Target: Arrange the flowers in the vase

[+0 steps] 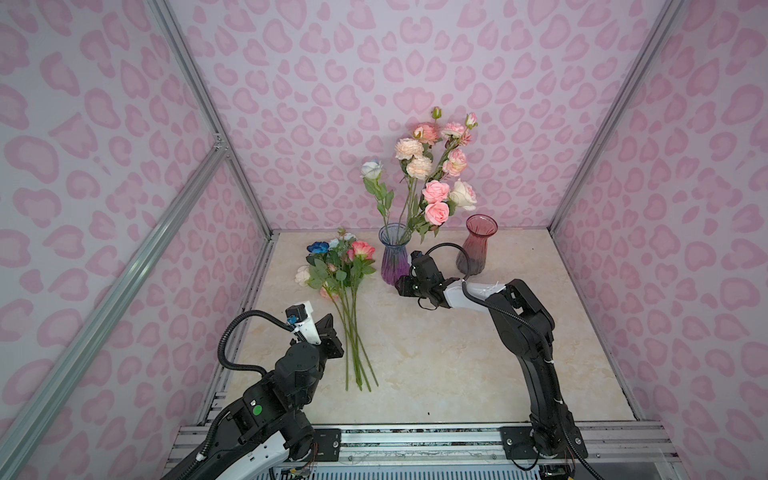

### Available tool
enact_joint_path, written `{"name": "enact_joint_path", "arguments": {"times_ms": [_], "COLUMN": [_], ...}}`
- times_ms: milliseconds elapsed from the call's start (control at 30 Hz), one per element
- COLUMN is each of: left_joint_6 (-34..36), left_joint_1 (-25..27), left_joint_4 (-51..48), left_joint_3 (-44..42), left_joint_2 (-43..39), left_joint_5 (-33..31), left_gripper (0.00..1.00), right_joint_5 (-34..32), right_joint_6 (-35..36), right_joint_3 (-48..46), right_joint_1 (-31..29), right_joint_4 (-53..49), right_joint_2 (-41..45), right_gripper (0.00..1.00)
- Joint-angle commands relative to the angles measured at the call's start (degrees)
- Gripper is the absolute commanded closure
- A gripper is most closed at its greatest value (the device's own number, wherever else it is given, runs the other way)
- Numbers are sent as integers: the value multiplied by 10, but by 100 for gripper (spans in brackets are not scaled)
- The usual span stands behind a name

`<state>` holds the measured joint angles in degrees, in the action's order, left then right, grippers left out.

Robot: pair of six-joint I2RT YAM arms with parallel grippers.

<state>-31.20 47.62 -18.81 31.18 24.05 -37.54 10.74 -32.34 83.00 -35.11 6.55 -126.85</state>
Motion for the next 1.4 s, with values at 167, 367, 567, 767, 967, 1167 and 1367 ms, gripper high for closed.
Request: {"name": "enact_joint_path", "arguments": {"times_ms": [167, 367, 567, 767, 967, 1167, 1367], "left_joint_6": [-3, -5, -12, -25, -20, -32, -81], "left_joint_1": [-1, -1, 0, 0, -1, -1, 0], "left_joint_4": [-6, -7, -7, -6, -4, -18, -54], "left_joint_3": [-1, 0, 0, -5, 14, 29, 9], "left_joint_2": [-9, -8, -13, -20, 1, 5, -8], "left_joint_5": [-3, -2, -3, 5, 12, 8, 19], "left_gripper": [97, 97, 97, 95, 70, 2, 2], "right_joint_5": [-1, -14, -38, -160, -225, -258, -184], "right_joint_6": [-8, -9, 1, 39, 72, 91, 89], "right_joint_3": [-28, -86, -189, -226, -189, -164, -100], "right_joint_1": [-1, -2, -2, 10, 64, 121, 206], "right_joint_4": [21, 37, 18, -177, -314, -331, -340], "right_joint_2": [0, 55, 194, 382, 495, 565, 532], "right_gripper": [52, 53, 53, 54, 52, 38, 31]}}
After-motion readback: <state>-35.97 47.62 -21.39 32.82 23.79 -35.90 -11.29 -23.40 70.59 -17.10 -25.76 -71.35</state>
